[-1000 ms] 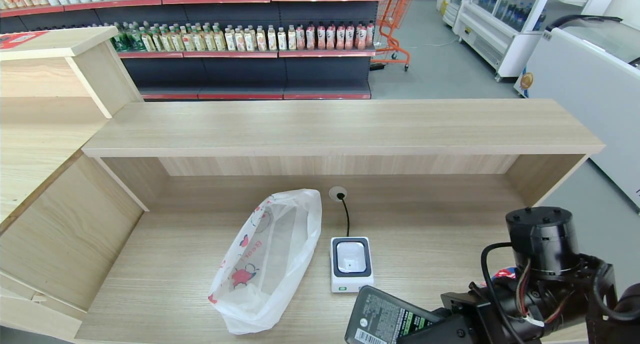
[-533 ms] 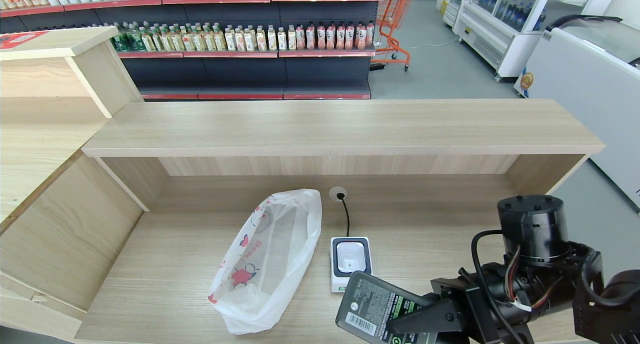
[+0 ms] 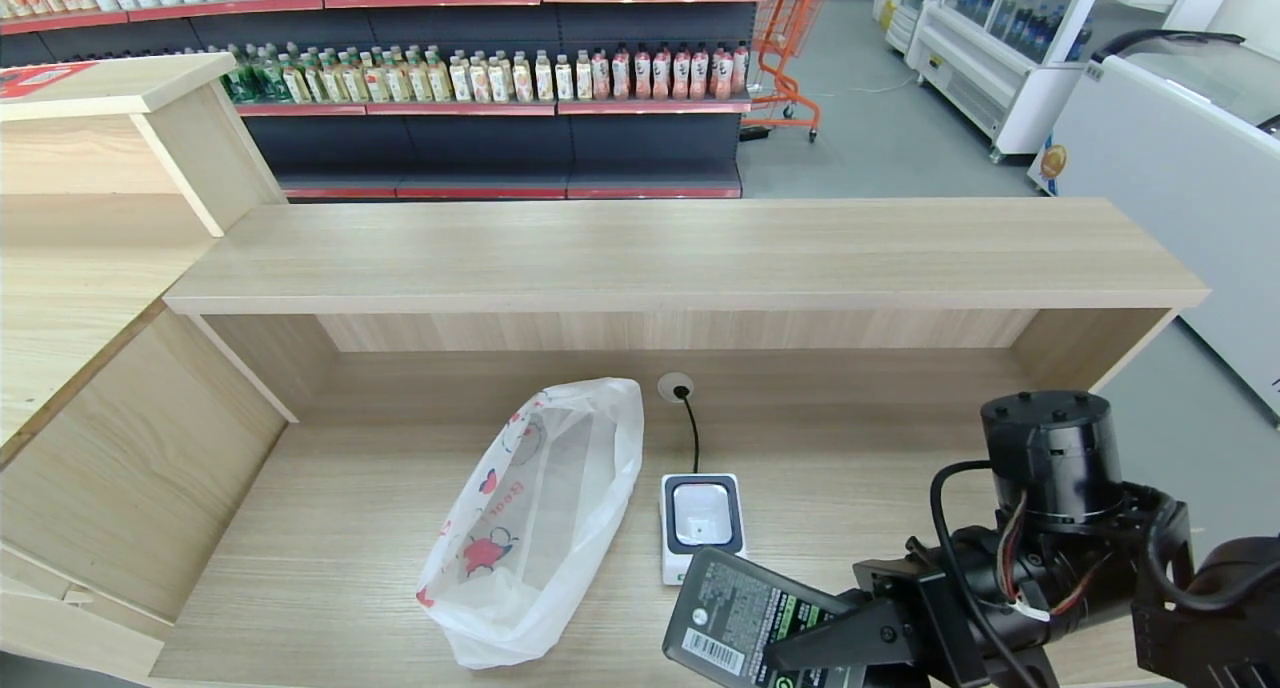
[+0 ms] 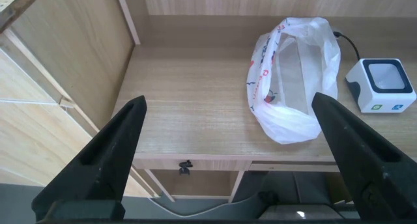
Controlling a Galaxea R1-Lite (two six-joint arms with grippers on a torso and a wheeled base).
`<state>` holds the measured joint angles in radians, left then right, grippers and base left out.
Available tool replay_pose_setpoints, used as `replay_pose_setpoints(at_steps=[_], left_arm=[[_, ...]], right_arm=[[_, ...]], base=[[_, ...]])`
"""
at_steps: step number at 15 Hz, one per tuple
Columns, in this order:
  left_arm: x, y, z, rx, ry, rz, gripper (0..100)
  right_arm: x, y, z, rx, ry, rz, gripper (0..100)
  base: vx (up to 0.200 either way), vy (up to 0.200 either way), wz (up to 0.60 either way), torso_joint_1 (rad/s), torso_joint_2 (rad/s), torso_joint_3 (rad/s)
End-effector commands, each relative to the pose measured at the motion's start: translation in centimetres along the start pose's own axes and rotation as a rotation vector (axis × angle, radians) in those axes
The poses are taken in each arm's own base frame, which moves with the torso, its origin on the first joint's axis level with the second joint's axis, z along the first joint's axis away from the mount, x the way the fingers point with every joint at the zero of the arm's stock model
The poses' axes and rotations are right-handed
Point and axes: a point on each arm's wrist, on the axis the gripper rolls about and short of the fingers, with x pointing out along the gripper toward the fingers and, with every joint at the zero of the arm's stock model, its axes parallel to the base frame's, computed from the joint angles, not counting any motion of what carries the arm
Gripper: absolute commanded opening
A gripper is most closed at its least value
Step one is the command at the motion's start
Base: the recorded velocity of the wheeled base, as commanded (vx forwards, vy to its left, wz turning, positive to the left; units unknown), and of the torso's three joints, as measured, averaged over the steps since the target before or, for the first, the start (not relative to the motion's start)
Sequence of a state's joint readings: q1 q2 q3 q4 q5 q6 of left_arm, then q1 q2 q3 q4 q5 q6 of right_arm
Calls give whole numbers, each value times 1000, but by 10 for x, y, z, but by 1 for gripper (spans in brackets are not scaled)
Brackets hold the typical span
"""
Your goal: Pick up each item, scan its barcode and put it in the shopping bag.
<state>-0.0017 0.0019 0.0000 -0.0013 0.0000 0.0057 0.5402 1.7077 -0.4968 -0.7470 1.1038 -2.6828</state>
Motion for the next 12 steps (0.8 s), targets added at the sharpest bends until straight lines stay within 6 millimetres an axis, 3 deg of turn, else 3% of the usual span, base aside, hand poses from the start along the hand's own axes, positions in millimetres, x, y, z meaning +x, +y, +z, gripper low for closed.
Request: replay_pose_setpoints(at_steps=[1, 2, 3, 4, 6, 9, 12], left_arm=[[0, 0, 0, 0, -1, 0, 100], [0, 0, 0, 0, -1, 0, 100], [0, 0, 0, 0, -1, 0, 100], [0, 0, 0, 0, -1, -1, 100], [0, 0, 0, 0, -1, 0, 100], [0, 0, 0, 0, -1, 0, 100], [0, 0, 0, 0, -1, 0, 100]], right_arm=[[1, -1, -2, 21, 1, -4, 0], [-3, -9, -6, 93, 19, -10, 0], [-11, -29, -17, 180, 64, -27, 0], [-26, -59, -33, 266, 177, -21, 0], [-69, -100, -35, 557, 491, -7, 0], [-99, -112, -27, 1240, 674, -203, 0], [-125, -86, -3, 1874, 949, -373, 0]], base=[[0, 0, 0, 0, 0, 0], [0, 0, 0, 0, 0, 0], [0, 0, 0, 0, 0, 0], [0, 0, 0, 0, 0, 0], [0, 0, 0, 0, 0, 0], [0, 0, 0, 0, 0, 0], [0, 0, 0, 0, 0, 0]])
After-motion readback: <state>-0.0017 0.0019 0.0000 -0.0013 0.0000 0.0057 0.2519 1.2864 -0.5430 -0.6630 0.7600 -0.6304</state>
